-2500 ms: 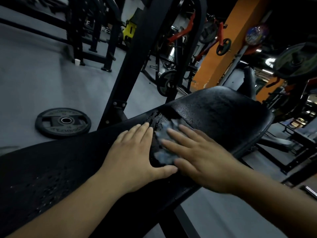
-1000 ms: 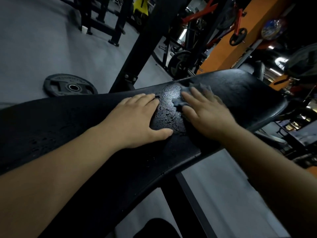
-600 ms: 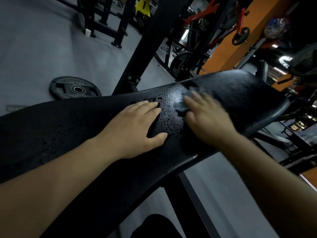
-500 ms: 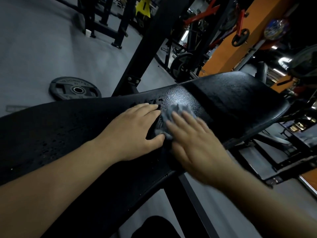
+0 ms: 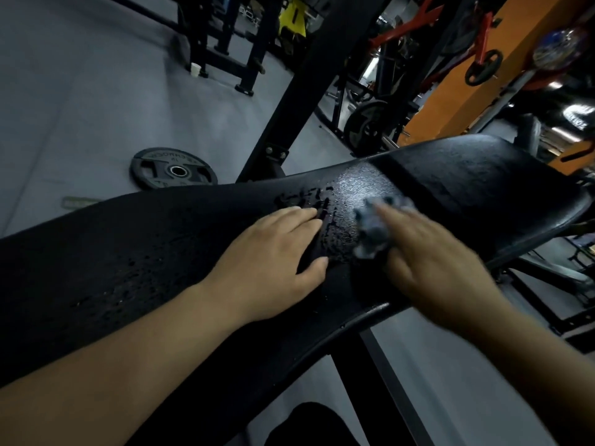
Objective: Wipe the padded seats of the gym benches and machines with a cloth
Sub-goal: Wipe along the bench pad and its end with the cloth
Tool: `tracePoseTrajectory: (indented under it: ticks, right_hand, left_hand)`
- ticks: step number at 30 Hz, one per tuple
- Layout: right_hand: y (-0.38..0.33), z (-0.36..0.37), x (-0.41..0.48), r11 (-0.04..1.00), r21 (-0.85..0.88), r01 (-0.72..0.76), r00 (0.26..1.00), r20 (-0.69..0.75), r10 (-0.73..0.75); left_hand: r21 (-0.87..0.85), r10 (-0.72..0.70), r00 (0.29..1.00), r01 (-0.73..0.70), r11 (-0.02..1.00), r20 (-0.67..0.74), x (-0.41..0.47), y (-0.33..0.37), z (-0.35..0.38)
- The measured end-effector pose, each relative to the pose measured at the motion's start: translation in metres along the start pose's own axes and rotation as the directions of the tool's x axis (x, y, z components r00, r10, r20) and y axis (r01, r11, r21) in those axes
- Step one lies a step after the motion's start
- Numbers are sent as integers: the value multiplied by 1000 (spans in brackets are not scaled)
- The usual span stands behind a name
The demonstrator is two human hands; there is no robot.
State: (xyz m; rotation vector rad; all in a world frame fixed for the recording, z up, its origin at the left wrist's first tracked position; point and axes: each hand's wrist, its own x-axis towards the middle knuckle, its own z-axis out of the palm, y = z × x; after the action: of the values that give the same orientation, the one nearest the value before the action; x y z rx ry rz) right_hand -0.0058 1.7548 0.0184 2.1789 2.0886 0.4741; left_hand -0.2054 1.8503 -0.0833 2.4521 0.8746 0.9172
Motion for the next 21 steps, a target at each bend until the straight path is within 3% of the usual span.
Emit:
tracePoseTrajectory:
  ticks: [2,4,9,11,14,16,17,21]
  right_hand:
    - [13,0,43,991,-34,-131,991,-1,131]
    - [-3,8,78,987,-99,-129,991,18,131]
    - [-45,16,27,968,-24,250,966,74,-247]
    - [-20,10,23,953,-13,301,951,73,-300]
    - [18,11,84,988,-78,131,991,25,-130]
    - [5,21,128,993,-114,17,999,33,-13]
    - [-10,25,139,992,-121,30,999,36,-26]
    - [-49,26,81,943,-37,331,943,48,-329]
  left_hand:
    - [3,1,1000,-1,1000,-12,-1,1,-2]
    - [13,-9,1000,9,1000,-9,0,0,-2]
    - [72,-47,999,49,996,-27,3,-6,-4]
    - [66,-53,998,54,996,-29,2,-9,-4]
    - [48,-46,999,47,998,-26,-2,-9,-5]
    - [41,-52,998,53,998,-34,-4,-10,-4]
    - [39,-59,998,60,997,-33,-5,-11,-4]
    - [56,-92,993,96,994,-68,-5,-14,-3]
